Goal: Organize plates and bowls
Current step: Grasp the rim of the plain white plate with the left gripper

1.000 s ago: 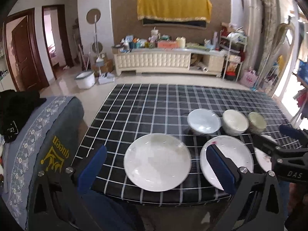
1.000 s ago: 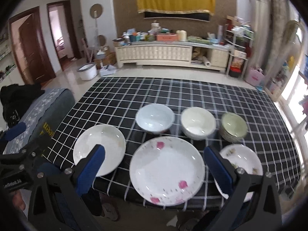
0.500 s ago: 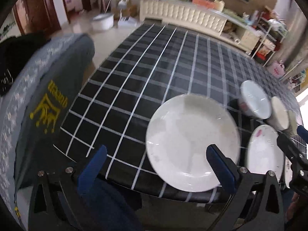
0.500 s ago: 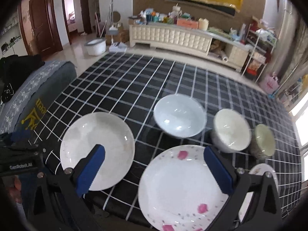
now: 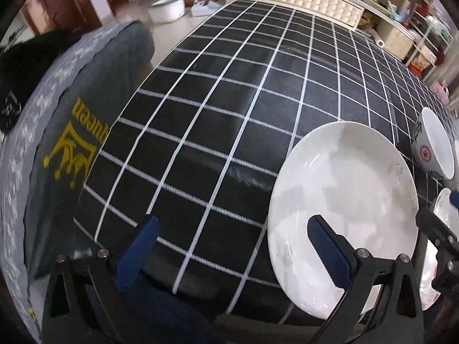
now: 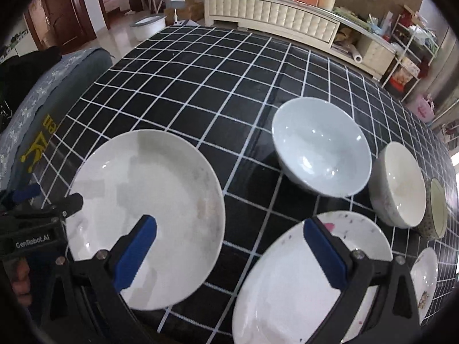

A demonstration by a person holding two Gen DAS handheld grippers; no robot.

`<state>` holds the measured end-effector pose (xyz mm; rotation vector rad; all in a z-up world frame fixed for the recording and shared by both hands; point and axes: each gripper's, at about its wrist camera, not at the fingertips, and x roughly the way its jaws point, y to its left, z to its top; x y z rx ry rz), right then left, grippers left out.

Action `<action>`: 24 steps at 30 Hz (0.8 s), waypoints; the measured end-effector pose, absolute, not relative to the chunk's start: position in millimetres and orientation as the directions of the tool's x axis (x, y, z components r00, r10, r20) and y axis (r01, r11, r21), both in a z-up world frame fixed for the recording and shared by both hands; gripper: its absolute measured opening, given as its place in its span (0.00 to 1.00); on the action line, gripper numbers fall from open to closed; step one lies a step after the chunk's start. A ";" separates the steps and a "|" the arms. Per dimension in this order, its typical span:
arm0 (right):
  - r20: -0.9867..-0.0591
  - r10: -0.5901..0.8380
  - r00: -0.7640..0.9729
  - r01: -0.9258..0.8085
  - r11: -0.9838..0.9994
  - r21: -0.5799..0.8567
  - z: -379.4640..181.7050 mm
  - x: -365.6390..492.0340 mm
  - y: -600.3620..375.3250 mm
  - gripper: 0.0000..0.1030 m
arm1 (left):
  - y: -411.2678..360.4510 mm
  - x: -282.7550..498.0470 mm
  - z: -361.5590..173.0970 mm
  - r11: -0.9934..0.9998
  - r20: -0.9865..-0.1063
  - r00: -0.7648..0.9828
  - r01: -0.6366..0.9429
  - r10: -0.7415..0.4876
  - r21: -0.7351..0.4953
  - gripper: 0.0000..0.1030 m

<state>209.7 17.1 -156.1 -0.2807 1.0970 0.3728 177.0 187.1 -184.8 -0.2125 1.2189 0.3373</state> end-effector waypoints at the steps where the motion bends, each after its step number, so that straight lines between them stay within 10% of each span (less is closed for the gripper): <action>1: -0.900 0.144 0.412 -0.431 0.901 -0.053 -156.7 209.9 19.3 1.00 | 186.3 178.4 -184.1 0.936 -0.941 0.310 -0.352 0.133 0.016 0.99; 5: -0.911 0.142 0.387 -0.441 0.896 -0.048 -163.9 215.3 23.3 0.86 | 185.9 185.8 -188.4 0.944 -0.948 0.301 -0.331 0.101 -0.005 0.94; 7: -0.919 0.150 0.363 -0.446 0.895 -0.030 -168.7 219.8 24.1 0.78 | 190.5 188.5 -196.6 0.948 -0.957 0.285 -0.316 0.050 -0.045 0.63; 15: -0.946 0.147 0.289 -0.436 0.900 0.007 -186.5 224.6 24.2 0.50 | 181.0 194.4 -201.0 0.960 -0.951 0.298 -0.231 -0.083 -0.156 0.17; 24: -0.942 0.172 0.289 -0.405 0.913 0.042 -189.6 218.3 25.6 0.34 | 167.4 189.4 -198.0 0.972 -0.946 0.320 -0.196 -0.058 -0.126 0.17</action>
